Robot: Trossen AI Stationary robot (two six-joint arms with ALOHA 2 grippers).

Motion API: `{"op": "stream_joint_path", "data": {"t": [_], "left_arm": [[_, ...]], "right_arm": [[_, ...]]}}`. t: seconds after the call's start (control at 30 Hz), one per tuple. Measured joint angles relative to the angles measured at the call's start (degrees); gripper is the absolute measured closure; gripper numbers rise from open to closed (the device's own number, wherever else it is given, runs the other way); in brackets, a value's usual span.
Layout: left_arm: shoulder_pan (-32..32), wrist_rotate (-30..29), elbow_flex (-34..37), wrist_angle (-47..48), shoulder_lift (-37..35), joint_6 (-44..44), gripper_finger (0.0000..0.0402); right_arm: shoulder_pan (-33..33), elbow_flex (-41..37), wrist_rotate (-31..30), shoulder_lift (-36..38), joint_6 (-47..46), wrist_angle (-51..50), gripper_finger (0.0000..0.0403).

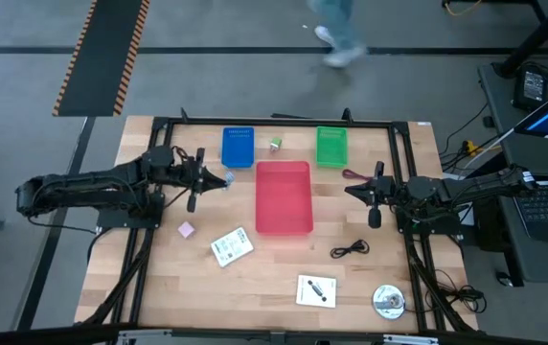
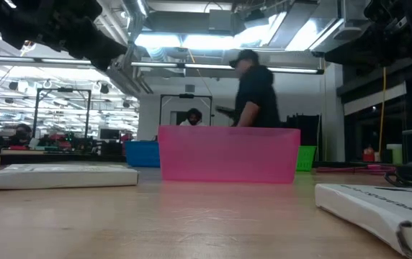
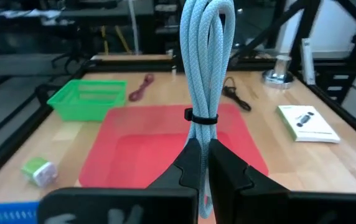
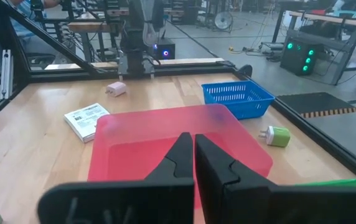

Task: Pick and place items into bin
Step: Put the blue charger cable into the red bin

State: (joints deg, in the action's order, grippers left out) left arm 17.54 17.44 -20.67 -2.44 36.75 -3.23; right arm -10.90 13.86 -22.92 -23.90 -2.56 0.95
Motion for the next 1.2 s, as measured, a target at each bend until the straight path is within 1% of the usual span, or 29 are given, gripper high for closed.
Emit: {"op": "stream_joint_path", "data": {"t": [0.13,0.23,0.4,0.53,0.67,0.9,1.0,1.2], "left_arm": [[-1.5,-2.2,0.0,-1.3,2.6,0.9,0.0395],[-2.8,-2.9,0.0,-4.8,6.0,1.0,0.0396],[-4.5,-2.9,0.0,-14.6,13.3,1.0,0.0396],[-4.9,-3.0,-0.1,-21.8,19.8,1.8,0.0396],[-4.9,-3.1,-3.3,-23.2,26.6,2.0,0.0397],[-4.9,-2.9,-12.1,-21.9,37.1,2.0,0.0397],[-4.9,-2.9,-16.8,-16.7,40.6,2.0,0.0397],[-4.9,-3.3,-26.6,-2.3,45.6,1.6,0.0397]], "right_arm": [[0.0,0.0,0.0,0.0,0.0,0.2,0.0402],[0.0,0.0,0.0,0.0,-0.1,1.1,0.0402],[0.0,0.0,0.0,0.0,-0.6,1.4,0.0402],[0.0,0.0,0.0,0.0,-4.1,-0.4,0.0402],[0.0,0.0,0.0,0.0,-4.5,-0.8,0.0402],[0.0,0.0,0.0,0.0,-4.5,-0.8,0.0402],[0.0,0.0,0.0,0.0,-4.4,-0.9,0.0402],[0.0,0.0,0.0,-0.1,-4.3,-1.4,0.0402]]}}
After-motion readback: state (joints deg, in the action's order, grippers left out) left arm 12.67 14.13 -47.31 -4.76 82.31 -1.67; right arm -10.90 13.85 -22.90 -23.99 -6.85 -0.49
